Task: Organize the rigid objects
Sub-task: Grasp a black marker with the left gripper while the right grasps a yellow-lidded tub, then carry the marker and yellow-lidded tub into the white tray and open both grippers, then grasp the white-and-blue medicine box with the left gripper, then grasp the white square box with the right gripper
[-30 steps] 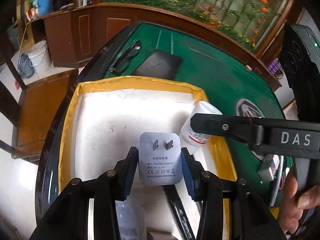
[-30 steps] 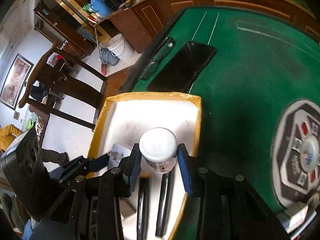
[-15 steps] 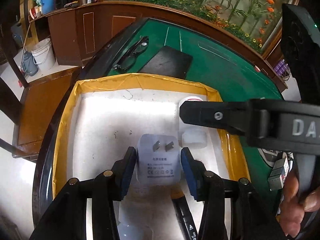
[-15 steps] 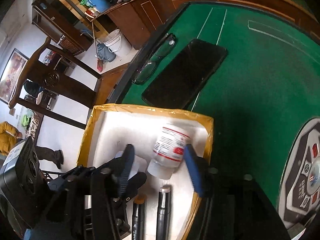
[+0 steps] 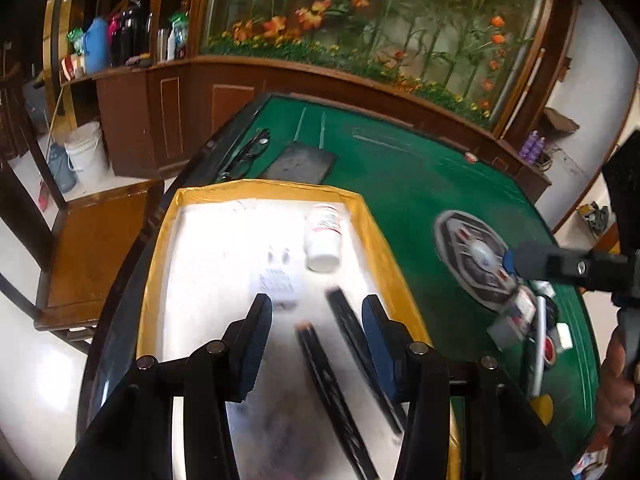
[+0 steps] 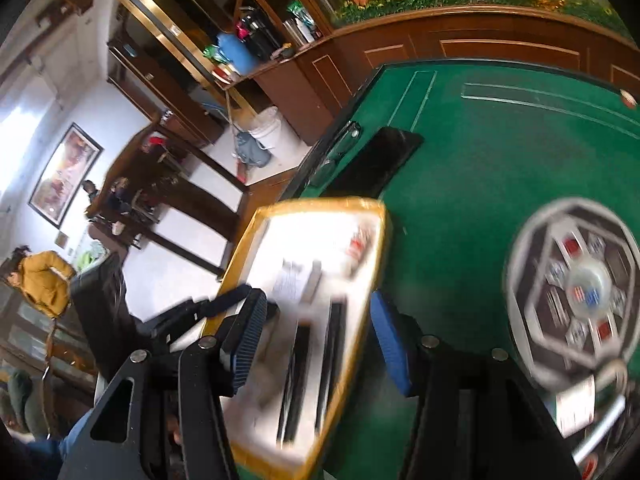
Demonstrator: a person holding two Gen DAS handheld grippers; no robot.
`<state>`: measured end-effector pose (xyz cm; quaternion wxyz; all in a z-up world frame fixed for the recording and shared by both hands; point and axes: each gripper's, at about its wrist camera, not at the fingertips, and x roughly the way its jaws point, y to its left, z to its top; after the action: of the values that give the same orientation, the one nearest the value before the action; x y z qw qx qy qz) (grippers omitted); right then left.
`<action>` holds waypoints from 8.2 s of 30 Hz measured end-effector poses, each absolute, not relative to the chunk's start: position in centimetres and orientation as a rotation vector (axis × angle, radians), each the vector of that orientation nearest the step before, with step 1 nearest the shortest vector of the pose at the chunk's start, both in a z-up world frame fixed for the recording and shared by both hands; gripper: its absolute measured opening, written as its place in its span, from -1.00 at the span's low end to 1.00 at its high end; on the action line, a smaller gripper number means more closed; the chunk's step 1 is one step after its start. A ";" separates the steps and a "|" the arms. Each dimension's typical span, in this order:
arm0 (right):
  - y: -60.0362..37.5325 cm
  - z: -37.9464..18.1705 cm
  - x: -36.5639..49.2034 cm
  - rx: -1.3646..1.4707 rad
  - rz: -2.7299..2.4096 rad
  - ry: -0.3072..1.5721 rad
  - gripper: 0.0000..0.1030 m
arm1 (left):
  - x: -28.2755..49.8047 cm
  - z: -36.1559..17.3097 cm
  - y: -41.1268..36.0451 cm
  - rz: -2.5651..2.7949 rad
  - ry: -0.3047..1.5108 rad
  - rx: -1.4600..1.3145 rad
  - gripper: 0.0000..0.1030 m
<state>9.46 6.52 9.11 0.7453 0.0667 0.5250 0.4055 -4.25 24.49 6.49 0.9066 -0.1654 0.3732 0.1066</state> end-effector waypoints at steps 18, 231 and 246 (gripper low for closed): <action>-8.0 7.0 4.9 0.232 0.838 0.961 0.04 | -5.2 7.3 7.4 -0.158 0.726 -0.230 -0.04; -18.1 0.1 1.7 -0.077 0.565 1.002 0.00 | -2.5 0.2 -0.5 -0.160 0.948 0.077 -0.14; -16.4 0.4 -0.7 -0.220 0.477 1.009 -0.15 | -5.0 0.7 -0.8 -0.155 0.907 0.028 -0.32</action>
<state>-0.66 -16.38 0.45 0.8425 -0.1040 0.4779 0.2258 -4.99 -0.78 0.69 0.8959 0.0134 0.4376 -0.0750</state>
